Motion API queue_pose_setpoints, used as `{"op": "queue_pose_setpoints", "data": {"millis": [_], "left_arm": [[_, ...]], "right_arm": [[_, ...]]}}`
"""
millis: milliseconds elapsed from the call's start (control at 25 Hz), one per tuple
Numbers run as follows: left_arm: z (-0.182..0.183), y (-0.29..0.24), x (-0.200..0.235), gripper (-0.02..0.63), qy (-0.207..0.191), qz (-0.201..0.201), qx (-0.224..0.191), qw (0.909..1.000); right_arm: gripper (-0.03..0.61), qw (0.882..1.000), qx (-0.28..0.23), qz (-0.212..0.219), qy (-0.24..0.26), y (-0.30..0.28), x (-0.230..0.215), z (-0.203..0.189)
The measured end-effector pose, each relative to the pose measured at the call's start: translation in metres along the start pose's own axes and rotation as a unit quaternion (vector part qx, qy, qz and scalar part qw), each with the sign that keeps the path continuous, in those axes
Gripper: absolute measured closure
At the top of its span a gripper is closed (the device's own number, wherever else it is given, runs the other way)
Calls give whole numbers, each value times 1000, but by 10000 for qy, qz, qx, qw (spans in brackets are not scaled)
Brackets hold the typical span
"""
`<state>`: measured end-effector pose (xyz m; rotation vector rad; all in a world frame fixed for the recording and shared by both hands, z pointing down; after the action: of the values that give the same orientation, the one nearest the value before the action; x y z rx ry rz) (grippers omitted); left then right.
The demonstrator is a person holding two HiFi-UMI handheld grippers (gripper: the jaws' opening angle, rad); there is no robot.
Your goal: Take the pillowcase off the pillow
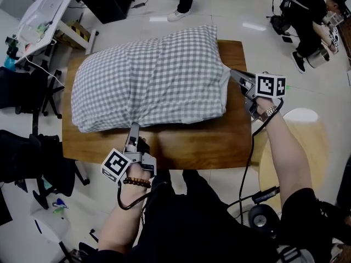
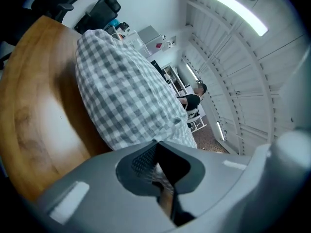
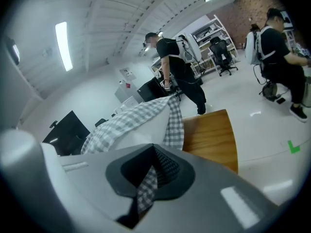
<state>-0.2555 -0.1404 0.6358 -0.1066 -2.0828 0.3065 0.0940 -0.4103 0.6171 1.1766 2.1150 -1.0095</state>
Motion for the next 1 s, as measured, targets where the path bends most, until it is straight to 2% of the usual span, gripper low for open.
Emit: {"op": "queue_pose_setpoints", "data": {"millis": [40,160,200,320,480,560,680,800,880,960,1000], "left_arm": [[4,0,2,609,-2,10,-32,10000],[14,-8,6,609,-130,-481,-287,9983],[15,-6,9,609,-145,-450,-328,9983],[18,10,19,609,-119,131,-326,9993],[21,2,17,609,-180,-394,-509,9978],[17,-1,16,607,-126,-336,-481,9982],[10,4,14,607,-4,109,-299,9995],[12,-5,5,606,-37,-407,-323,9986],[5,-5,1,603,-22,-517,-269,9983],[-6,-2,-2,575,-7,-571,-201,9982],[-11,0,-4,560,-10,-609,-166,9980]], "right_arm": [[578,10000,-32,-70,-19,-1,-2,3],[578,9996,-109,-248,-112,2,-15,10],[578,9994,-139,-290,-151,5,-20,11],[578,9988,-194,-385,-246,10,-30,10],[578,9984,-151,-446,-324,9,-33,4],[577,9987,-35,-394,-322,8,-32,-1],[574,9991,182,-295,-230,5,-24,-10],[569,9991,262,-300,-157,5,-15,-15],[565,9992,222,-308,-122,8,-11,-18],[486,9995,222,-225,-82,14,-7,-23],[471,9996,237,-168,-59,17,-3,-26]]}}
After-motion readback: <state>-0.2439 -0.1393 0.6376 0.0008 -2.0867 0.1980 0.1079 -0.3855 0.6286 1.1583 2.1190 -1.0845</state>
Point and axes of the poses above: the fingertips, and each gripper's own axes: y backward along the fingers, x to its left, z out of its top, the point moved 6 cm from there along y, backward along the fingers, and after that the axes turned 6 degrees about -y, right-handed, at the moved point
